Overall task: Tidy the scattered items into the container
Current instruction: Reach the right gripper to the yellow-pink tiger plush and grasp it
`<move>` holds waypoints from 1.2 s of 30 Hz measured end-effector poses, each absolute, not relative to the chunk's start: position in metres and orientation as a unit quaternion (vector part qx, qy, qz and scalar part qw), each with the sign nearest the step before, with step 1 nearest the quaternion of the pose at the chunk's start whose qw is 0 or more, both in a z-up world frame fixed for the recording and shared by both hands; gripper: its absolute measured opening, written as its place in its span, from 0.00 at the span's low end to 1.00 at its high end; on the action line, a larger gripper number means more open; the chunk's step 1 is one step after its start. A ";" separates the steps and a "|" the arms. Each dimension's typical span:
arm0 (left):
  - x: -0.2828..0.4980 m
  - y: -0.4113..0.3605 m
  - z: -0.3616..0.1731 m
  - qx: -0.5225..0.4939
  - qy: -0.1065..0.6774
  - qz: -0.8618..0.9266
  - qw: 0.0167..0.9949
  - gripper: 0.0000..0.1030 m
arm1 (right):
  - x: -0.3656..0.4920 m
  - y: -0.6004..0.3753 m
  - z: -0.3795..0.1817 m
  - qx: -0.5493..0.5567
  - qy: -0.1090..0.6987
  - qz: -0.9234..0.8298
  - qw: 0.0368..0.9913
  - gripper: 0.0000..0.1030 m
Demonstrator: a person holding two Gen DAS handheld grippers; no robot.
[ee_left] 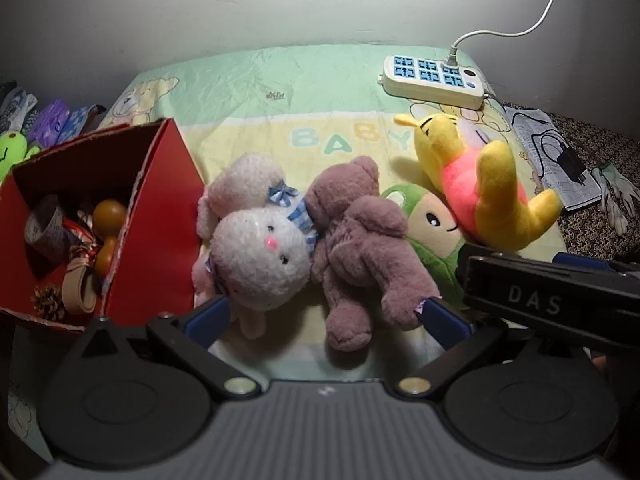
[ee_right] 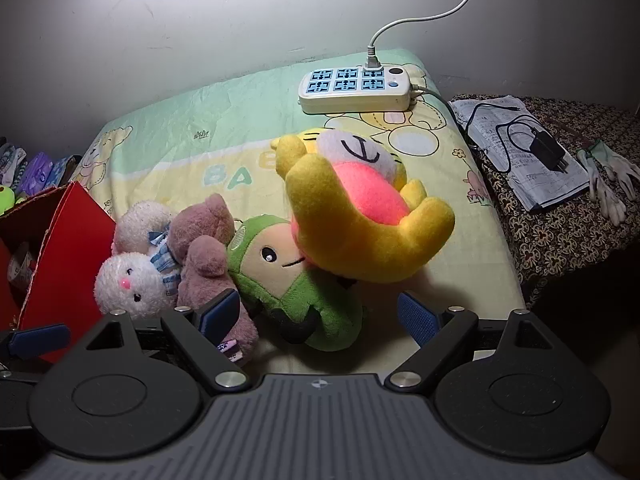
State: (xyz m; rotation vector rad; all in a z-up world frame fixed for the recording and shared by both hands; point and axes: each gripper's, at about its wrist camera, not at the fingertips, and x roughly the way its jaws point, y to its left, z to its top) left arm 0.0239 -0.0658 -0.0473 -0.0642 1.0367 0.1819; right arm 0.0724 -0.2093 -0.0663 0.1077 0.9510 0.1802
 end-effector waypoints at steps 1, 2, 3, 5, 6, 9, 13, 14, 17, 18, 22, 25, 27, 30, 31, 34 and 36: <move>0.026 -0.064 -0.051 -0.033 0.498 0.087 0.862 0.99 | 0.073 -0.211 -0.068 0.053 0.459 0.087 0.883 0.85; 0.028 -0.062 -0.055 -0.038 0.502 0.086 0.860 0.99 | 0.073 -0.213 -0.070 0.054 0.463 0.087 0.880 0.85; 0.029 -0.059 -0.059 -0.044 0.506 0.082 0.858 0.99 | 0.074 -0.215 -0.072 0.057 0.467 0.087 0.878 0.85; 0.033 -0.054 -0.065 -0.065 0.512 0.075 0.853 0.99 | 0.075 -0.221 -0.073 0.060 0.470 0.085 0.877 0.83; 0.035 -0.052 -0.067 -0.075 0.516 0.073 0.850 0.99 | 0.076 -0.225 -0.073 0.060 0.469 0.082 0.878 0.83; 0.039 -0.046 -0.071 -0.091 0.521 0.062 0.846 0.99 | 0.079 -0.229 -0.075 0.062 0.467 0.079 0.878 0.83; 0.040 -0.041 -0.072 -0.090 0.509 0.049 0.855 0.99 | 0.078 -0.230 -0.081 0.081 0.462 0.094 0.878 0.76; 0.041 -0.042 -0.072 -0.090 0.505 0.042 0.857 0.99 | 0.078 -0.231 -0.081 0.079 0.458 0.097 0.880 0.75; 0.044 -0.046 -0.075 -0.084 0.502 0.019 0.861 0.99 | 0.078 -0.230 -0.080 0.067 0.449 0.106 0.885 0.71; 0.046 -0.045 -0.075 -0.082 0.502 0.016 0.861 0.99 | 0.079 -0.230 -0.080 0.069 0.448 0.108 0.885 0.70; 0.052 -0.040 -0.069 -0.083 0.492 0.006 0.866 0.99 | 0.080 -0.236 -0.073 0.104 0.428 0.117 0.890 0.68; 0.061 -0.037 -0.053 -0.082 0.470 0.000 0.879 0.99 | 0.080 -0.245 -0.060 0.118 0.391 0.116 0.905 0.68; 0.071 -0.037 -0.045 -0.081 0.461 -0.001 0.884 0.99 | 0.083 -0.252 -0.054 0.114 0.375 0.099 0.915 0.68; 0.080 -0.036 -0.046 -0.094 0.466 -0.011 0.880 0.99 | 0.087 -0.260 -0.056 0.126 0.379 0.088 0.913 0.68; 0.079 -0.037 -0.048 -0.099 0.465 -0.014 0.880 0.99 | 0.087 -0.262 -0.057 0.129 0.379 0.086 0.912 0.68; 0.074 -0.045 -0.054 -0.088 0.458 -0.006 0.885 0.99 | 0.086 -0.264 -0.063 0.131 0.385 0.079 0.910 0.68; 0.074 -0.052 -0.056 -0.071 0.459 -0.009 0.886 0.99 | 0.088 -0.270 -0.068 0.149 0.392 0.077 0.904 0.68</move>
